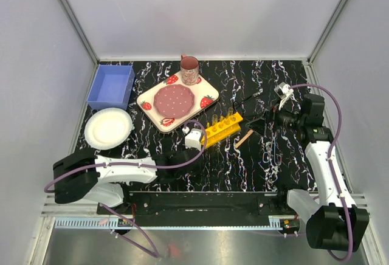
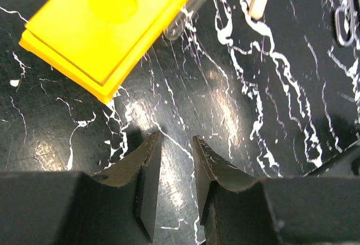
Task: Organize the chemistry lab equipment
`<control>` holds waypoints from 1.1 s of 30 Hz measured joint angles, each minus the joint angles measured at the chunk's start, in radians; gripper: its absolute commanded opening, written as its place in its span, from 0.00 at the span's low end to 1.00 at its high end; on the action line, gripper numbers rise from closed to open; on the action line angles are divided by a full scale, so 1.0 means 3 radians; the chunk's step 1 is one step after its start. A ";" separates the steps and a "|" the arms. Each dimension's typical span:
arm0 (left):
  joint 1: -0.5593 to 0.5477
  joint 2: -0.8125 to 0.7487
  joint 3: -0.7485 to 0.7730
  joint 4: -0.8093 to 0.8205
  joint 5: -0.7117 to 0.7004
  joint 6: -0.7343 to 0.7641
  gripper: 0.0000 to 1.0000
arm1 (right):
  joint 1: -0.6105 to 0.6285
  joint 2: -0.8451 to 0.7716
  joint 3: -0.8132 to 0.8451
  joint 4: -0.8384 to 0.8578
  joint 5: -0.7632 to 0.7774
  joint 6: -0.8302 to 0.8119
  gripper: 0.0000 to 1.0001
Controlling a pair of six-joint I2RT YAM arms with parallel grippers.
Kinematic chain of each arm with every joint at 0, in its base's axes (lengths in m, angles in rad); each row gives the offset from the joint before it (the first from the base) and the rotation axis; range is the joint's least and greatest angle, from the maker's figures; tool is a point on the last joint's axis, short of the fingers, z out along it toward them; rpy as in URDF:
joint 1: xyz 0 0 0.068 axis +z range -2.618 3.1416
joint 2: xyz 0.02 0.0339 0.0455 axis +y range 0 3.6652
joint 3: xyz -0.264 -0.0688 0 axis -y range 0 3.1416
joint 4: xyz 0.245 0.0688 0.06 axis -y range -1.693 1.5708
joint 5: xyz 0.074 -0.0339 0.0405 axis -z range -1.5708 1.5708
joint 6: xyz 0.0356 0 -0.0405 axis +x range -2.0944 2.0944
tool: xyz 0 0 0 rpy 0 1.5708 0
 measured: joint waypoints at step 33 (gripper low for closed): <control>0.0308 0.0830 0.0187 0.0192 -0.0463 -0.0453 0.18 | -0.0224 -0.0071 -0.0153 0.0443 -0.0217 0.0423 1.00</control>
